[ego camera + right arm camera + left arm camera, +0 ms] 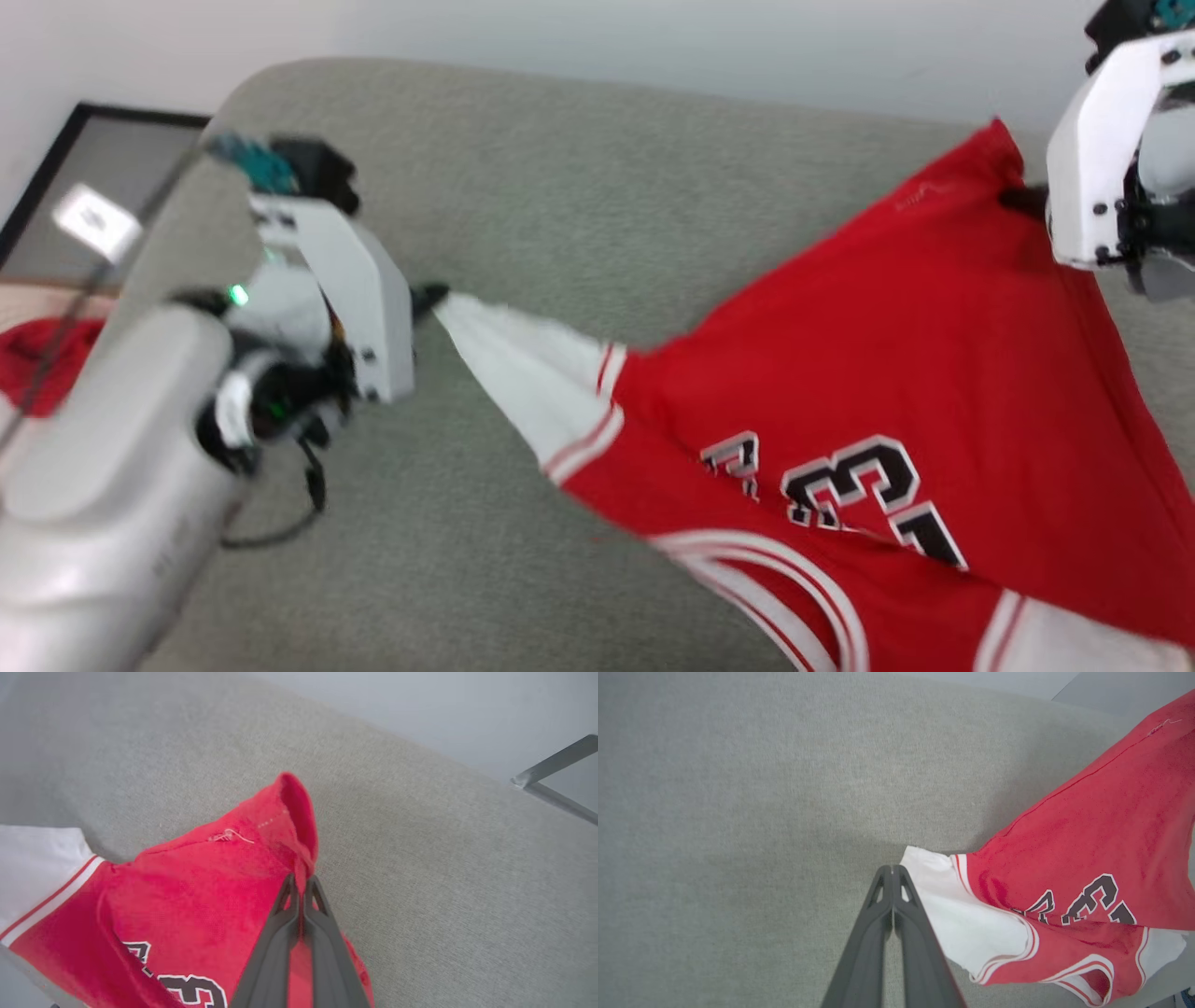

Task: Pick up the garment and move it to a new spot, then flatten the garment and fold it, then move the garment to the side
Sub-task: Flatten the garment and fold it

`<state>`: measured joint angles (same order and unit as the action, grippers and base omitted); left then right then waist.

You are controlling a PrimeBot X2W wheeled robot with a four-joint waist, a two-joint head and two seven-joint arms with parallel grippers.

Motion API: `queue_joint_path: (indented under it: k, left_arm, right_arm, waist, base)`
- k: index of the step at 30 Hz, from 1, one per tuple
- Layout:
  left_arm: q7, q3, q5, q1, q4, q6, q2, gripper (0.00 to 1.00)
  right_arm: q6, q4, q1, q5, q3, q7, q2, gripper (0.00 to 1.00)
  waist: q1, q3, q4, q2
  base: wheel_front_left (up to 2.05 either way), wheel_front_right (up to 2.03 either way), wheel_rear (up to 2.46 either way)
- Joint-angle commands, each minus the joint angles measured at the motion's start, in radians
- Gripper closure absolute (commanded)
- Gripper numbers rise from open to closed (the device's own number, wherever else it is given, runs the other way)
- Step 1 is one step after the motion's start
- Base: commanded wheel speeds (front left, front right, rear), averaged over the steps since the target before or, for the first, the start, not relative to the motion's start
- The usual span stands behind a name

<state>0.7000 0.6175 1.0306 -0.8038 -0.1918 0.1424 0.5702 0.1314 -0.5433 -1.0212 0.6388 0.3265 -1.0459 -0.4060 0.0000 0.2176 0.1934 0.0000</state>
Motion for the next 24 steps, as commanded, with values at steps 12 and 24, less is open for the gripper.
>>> queue_joint_path:
  k: [12,24]
  left_arm:
    - [0.051,-0.008,-0.090,-0.336,-0.170,-0.049,0.013,1.00]
    - [-0.077,-0.005,-0.188,-0.599,-0.395,-0.119,-0.045,1.00]
  right_arm:
    - [-0.001,0.025,-0.103,-0.102,-0.101,0.184,0.098,1.00]
    - [-0.001,0.003,-0.186,-0.169,-0.158,0.365,0.161,1.00]
  waist:
    - [0.0000,-0.071,-0.134,0.0000]
    - [0.0000,-0.080,-0.174,0.0000]
  base:
    - [0.00,0.00,0.00]
    - [0.00,0.00,0.00]
